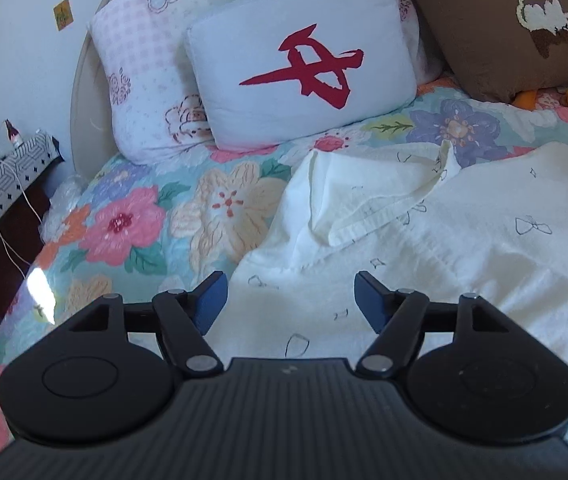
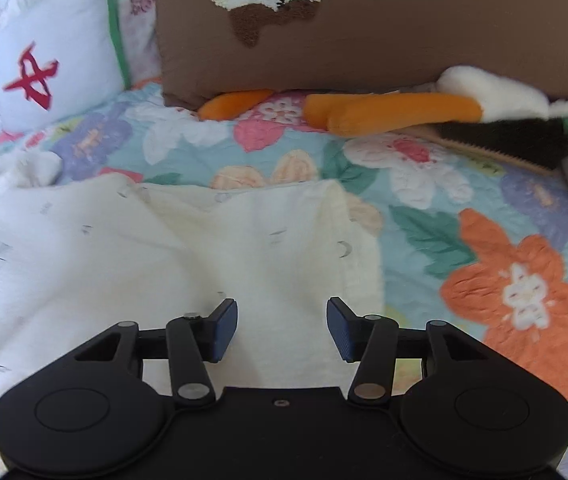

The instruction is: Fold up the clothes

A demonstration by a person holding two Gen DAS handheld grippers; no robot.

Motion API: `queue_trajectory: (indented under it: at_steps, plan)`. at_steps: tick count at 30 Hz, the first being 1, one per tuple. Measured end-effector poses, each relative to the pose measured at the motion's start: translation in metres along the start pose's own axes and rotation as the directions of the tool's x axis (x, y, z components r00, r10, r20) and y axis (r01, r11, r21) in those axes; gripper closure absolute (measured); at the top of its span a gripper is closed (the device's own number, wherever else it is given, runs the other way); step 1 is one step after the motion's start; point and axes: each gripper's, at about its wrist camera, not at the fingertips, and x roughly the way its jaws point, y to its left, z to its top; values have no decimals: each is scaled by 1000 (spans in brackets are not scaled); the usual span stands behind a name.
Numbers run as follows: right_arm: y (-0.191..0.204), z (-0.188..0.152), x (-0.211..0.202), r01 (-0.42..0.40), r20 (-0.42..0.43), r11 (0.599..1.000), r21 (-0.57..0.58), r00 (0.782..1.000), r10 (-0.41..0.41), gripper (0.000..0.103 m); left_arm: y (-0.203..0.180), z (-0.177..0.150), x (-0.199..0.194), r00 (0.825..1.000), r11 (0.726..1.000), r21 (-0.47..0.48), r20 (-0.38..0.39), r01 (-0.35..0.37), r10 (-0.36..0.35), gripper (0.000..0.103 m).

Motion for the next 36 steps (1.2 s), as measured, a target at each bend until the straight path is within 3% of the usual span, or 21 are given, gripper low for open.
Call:
queue_trajectory:
  at_steps: [1,2,3,6,9,10,14,16,21,23,25,28,30,32,33,36]
  plan:
    - [2,-1,0,-6,6,1000,-7,1000,6,52,3,-3,-2,1000,1000,-2,-9,-5,5,33]
    - [3,0,1,0,16,1000,-17,1000,0,63,7,-5,-3,1000,1000,-4,-18,-11,11,33]
    - [3,1,1,-1,27,1000,-17,1000,2,98,10,-7,-4,1000,1000,-6,-26,-16,16,33]
    - [0,10,0,-24,69,1000,11,997,23,103,22,-10,-3,997,998,-38,-60,-40,38,33]
    - [-2,18,-4,50,66,997,65,996,-54,102,31,-10,7,982,994,-52,-170,-97,87,33]
    - [-3,18,-9,35,58,994,102,997,-41,101,35,-11,7,979,993,-70,-185,-100,85,33]
    - [15,-4,-40,-121,23,982,145,993,119,85,52,-19,1,973,984,-146,-219,-105,71,33]
    - [25,-20,-54,-181,-24,969,171,982,188,66,61,-23,-4,969,976,-193,-244,-96,47,33]
    - [36,-52,-75,-270,-104,889,370,939,329,58,73,-42,-20,948,947,-309,-319,-86,-18,33]
    - [37,-65,-82,-275,-110,856,437,929,354,52,78,-51,-24,933,918,-394,-347,-52,-96,33]
    - [38,-77,-86,-254,-116,841,478,931,347,47,84,-64,-23,903,850,-526,-361,8,-232,33]
    - [32,-93,-83,-210,-132,806,554,933,335,46,82,-81,-11,835,726,-685,-360,66,-416,33]
    - [23,-105,-81,-177,-106,741,648,942,318,46,75,-84,1,796,676,-733,-367,71,-482,33]
    - [17,-117,-80,-154,-63,665,730,955,291,46,69,-82,7,793,645,-761,-352,67,-497,33]
    - [15,-122,-79,-142,-46,639,756,962,269,46,68,-81,8,804,630,-774,-333,65,-492,33]
    - [18,-130,-82,-125,-15,628,768,977,212,46,69,-83,4,851,551,-830,-229,83,-473,32]
